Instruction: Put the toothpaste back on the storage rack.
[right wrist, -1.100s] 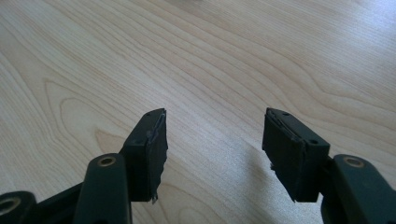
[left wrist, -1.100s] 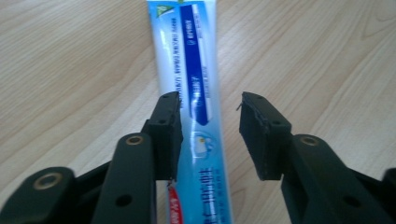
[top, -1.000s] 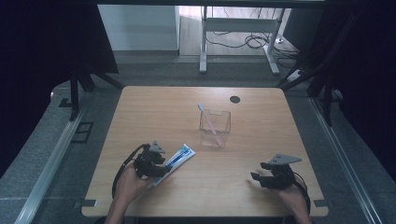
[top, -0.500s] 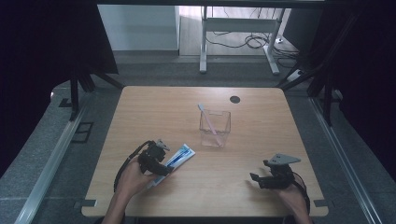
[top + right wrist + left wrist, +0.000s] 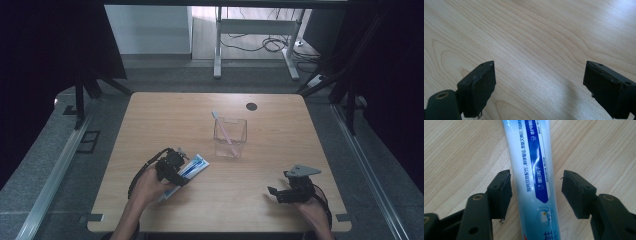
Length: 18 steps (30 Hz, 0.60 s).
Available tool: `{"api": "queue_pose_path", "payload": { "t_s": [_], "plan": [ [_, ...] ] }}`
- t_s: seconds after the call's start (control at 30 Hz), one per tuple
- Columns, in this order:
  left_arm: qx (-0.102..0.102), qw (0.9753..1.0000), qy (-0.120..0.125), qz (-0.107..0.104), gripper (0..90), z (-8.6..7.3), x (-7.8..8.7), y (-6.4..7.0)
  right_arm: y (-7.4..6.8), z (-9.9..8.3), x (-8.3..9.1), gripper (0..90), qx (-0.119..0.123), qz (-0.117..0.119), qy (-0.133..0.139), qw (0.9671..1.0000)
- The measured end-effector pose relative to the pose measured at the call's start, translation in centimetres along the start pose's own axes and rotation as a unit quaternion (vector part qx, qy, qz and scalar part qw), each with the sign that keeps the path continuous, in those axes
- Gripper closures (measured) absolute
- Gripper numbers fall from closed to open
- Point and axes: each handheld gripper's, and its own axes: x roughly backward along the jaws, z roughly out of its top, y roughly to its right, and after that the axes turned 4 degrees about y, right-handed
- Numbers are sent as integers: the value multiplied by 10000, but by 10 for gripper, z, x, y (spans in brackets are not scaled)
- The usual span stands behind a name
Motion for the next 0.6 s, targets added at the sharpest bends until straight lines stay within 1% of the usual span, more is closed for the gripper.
{"api": "queue_pose_path", "payload": {
  "t_s": [0.07,0.2,0.33,0.4,0.5,0.53,0.6],
  "plan": [
    [8,10000,-94,-12,424,2,-3,0,0,0,0,112,14,-5,-20,10000],
    [32,9996,-262,59,453,5,-8,-1,0,0,-1,112,56,-20,-60,10000],
    [155,9995,-286,-3,468,5,-11,-4,0,0,0,113,68,-68,-74,9999],
    [196,9992,-349,-36,472,5,-14,-4,0,0,0,113,55,-89,-72,9999],
    [222,9991,-372,-36,492,6,-15,-4,0,0,0,114,45,-113,-69,9999],
    [230,9990,-379,-46,513,6,-14,-4,0,0,1,114,46,-112,-66,9999],
    [222,9992,-340,-42,586,6,-11,-4,0,0,1,115,57,-121,-61,9999]
  ]
}}
